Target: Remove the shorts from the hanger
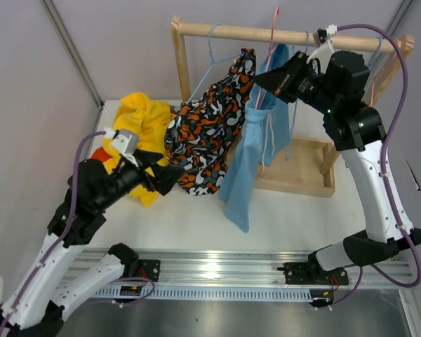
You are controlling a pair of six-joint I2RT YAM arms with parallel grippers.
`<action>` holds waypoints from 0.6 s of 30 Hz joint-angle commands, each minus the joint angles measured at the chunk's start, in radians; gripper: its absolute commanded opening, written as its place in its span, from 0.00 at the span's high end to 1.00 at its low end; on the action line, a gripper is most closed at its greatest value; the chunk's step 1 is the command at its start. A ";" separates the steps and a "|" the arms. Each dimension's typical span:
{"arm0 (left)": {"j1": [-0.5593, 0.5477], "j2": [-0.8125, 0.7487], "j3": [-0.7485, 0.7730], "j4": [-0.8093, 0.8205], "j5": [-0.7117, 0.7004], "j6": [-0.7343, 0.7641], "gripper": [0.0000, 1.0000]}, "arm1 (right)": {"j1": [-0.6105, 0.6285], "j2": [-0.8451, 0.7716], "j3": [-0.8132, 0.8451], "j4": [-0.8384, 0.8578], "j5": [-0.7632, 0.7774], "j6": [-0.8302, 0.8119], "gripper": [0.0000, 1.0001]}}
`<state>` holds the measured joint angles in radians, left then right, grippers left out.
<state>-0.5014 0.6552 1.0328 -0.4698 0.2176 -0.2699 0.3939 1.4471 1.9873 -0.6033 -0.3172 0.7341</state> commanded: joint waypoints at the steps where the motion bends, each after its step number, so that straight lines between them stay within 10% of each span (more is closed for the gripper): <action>1: -0.172 0.082 0.055 0.120 -0.076 0.005 0.01 | 0.031 0.024 0.132 0.111 -0.036 0.050 1.00; 18: -0.568 0.460 0.200 0.359 -0.283 0.018 0.03 | 0.097 -0.004 0.120 0.106 0.000 0.071 1.00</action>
<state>-1.0454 1.0904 1.1862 -0.1974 0.0006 -0.2684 0.4873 1.5017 2.0892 -0.6094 -0.3256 0.8112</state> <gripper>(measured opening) 0.981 0.044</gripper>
